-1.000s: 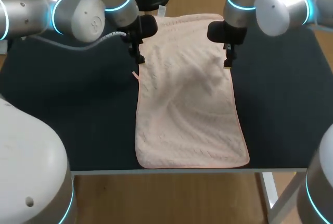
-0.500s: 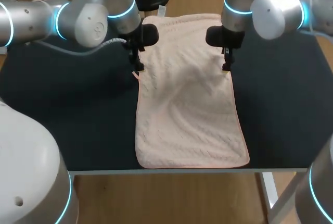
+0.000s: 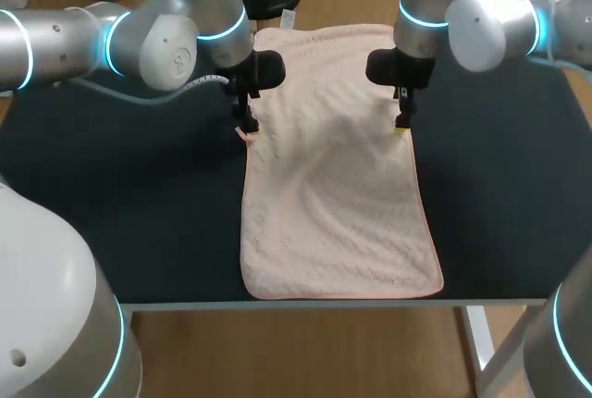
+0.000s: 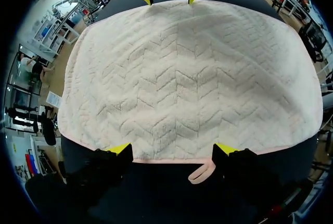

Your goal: Fold the towel

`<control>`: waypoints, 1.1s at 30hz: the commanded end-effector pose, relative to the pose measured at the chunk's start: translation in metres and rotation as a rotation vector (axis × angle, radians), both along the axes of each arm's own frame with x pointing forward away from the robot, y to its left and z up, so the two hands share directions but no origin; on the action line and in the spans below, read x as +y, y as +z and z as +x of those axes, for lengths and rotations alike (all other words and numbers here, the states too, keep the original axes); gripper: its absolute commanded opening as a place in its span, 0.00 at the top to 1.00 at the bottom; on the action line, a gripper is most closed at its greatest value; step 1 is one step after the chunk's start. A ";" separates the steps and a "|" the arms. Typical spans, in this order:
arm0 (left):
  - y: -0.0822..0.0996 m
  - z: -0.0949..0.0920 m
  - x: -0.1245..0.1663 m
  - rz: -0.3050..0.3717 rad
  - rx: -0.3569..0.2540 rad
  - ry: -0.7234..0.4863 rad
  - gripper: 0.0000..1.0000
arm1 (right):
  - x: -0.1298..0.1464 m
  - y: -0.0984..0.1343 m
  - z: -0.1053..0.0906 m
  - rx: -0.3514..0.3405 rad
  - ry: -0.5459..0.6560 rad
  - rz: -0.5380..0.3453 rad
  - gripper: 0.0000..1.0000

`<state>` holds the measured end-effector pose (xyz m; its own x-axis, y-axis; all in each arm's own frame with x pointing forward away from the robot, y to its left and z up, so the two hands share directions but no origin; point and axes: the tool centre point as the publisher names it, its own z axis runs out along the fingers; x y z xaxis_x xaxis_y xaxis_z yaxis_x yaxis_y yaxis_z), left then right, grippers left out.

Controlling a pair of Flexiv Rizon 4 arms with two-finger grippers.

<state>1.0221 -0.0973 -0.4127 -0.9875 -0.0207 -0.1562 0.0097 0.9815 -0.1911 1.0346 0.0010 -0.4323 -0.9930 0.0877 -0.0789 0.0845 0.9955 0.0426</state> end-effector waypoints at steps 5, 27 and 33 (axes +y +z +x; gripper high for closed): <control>-0.007 -0.004 -0.002 0.001 0.012 0.000 0.00 | 0.001 0.000 -0.001 0.005 0.006 0.001 0.00; -0.025 -0.009 -0.007 0.016 0.045 0.016 0.00 | -0.001 -0.006 -0.008 0.018 0.006 -0.007 0.00; -0.025 -0.008 -0.008 0.011 0.047 0.014 0.53 | -0.002 -0.010 -0.008 0.025 0.007 -0.007 0.13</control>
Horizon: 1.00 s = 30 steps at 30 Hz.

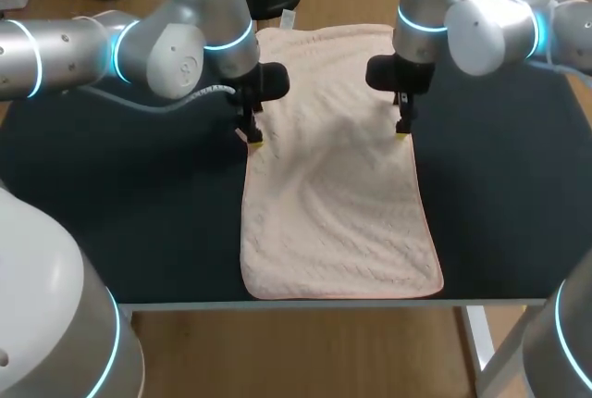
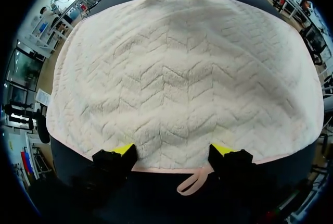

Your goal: Fold the towel

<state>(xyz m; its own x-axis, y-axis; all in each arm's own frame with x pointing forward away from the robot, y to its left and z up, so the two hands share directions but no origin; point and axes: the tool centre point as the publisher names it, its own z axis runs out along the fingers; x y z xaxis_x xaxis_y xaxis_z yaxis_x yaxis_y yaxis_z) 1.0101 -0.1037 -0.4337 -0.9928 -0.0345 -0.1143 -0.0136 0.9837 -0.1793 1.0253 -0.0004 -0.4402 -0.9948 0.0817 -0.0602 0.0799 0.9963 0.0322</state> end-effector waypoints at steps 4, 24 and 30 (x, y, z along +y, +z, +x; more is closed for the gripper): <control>-0.005 0.004 -0.001 0.001 0.004 0.000 0.63 | -0.001 -0.004 0.000 0.009 0.003 0.001 0.55; 0.009 -0.002 0.006 -0.022 -0.008 0.030 1.00 | -0.002 0.009 -0.010 0.002 -0.009 0.016 1.00; 0.031 -0.006 0.008 -0.049 -0.023 0.054 1.00 | -0.004 0.029 -0.013 -0.020 -0.025 0.028 1.00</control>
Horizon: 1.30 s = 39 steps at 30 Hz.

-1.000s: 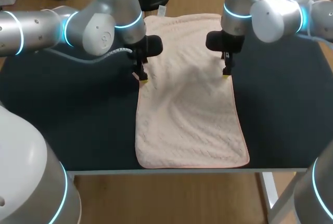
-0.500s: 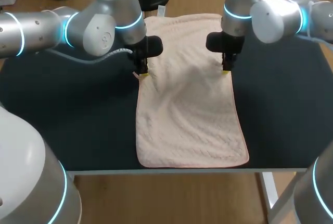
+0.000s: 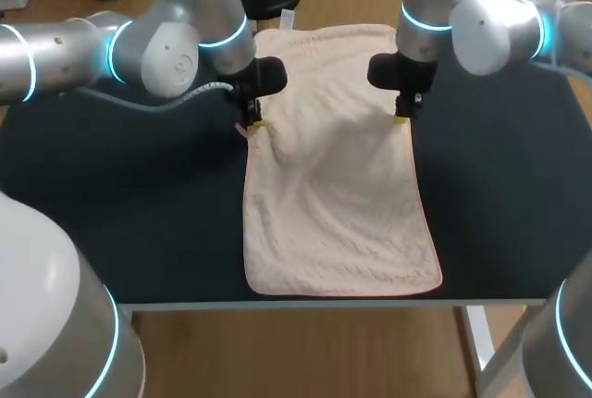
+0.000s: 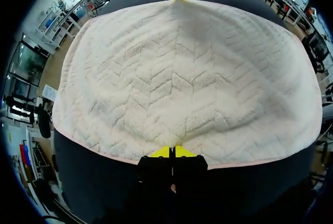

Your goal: Fold the towel

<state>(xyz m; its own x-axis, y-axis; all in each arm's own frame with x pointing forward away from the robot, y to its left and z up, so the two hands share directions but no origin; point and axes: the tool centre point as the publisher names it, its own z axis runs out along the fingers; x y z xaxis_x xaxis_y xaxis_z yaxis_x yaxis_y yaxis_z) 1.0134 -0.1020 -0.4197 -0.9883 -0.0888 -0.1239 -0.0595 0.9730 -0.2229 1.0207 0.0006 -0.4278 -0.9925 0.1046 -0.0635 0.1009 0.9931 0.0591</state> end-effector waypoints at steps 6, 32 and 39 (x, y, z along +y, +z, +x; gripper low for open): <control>0.053 -0.005 0.007 0.010 -0.080 0.037 1.00 | -0.007 0.051 -0.007 -0.062 0.019 0.013 1.00; 0.252 0.082 0.004 -0.030 -0.431 0.137 1.00 | -0.023 0.251 0.068 -0.414 0.105 -0.003 1.00; 0.280 0.106 -0.006 -0.045 -0.518 0.153 1.00 | -0.015 0.287 0.096 -0.507 0.149 -0.007 1.00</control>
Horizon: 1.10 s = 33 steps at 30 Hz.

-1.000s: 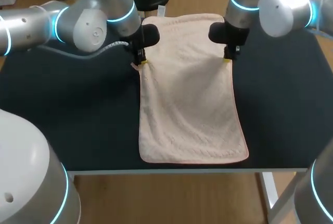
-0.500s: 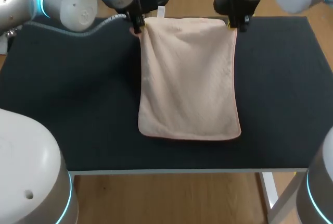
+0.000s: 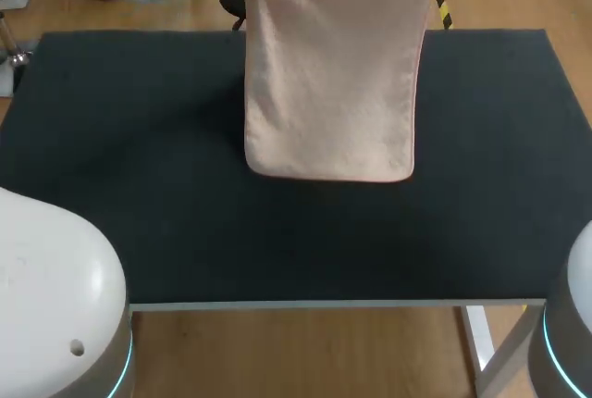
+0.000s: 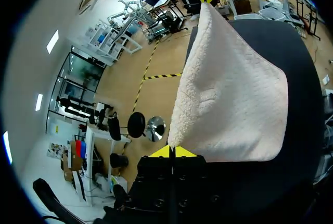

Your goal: Fold the towel

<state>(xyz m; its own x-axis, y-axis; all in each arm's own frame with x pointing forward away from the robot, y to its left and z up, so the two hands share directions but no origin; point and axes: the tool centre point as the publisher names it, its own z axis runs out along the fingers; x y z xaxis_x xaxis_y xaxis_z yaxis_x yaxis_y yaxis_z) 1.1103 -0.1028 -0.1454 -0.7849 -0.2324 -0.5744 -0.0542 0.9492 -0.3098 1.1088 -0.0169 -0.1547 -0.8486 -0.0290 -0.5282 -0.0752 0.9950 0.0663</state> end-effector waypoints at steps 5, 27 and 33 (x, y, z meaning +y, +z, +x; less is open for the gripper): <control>0.024 0.029 -0.005 -0.012 -0.070 0.065 1.00 | 0.007 0.034 0.032 -0.062 0.019 -0.016 1.00; 0.109 0.139 -0.002 -0.119 -0.320 0.195 1.00 | 0.023 0.113 0.143 -0.300 0.035 0.018 1.00; 0.082 0.110 0.004 -0.084 -0.272 0.190 1.00 | 0.031 0.090 0.124 -0.253 0.082 0.022 1.00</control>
<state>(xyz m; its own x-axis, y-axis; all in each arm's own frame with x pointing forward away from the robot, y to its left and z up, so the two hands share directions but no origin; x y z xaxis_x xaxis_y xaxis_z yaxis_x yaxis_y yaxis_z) 1.2391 -0.1055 -0.0594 -0.5453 -0.4196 -0.7256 -0.1378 0.8988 -0.4162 1.2388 0.0161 -0.0598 -0.6863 -0.0723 -0.7237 -0.1572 0.9863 0.0505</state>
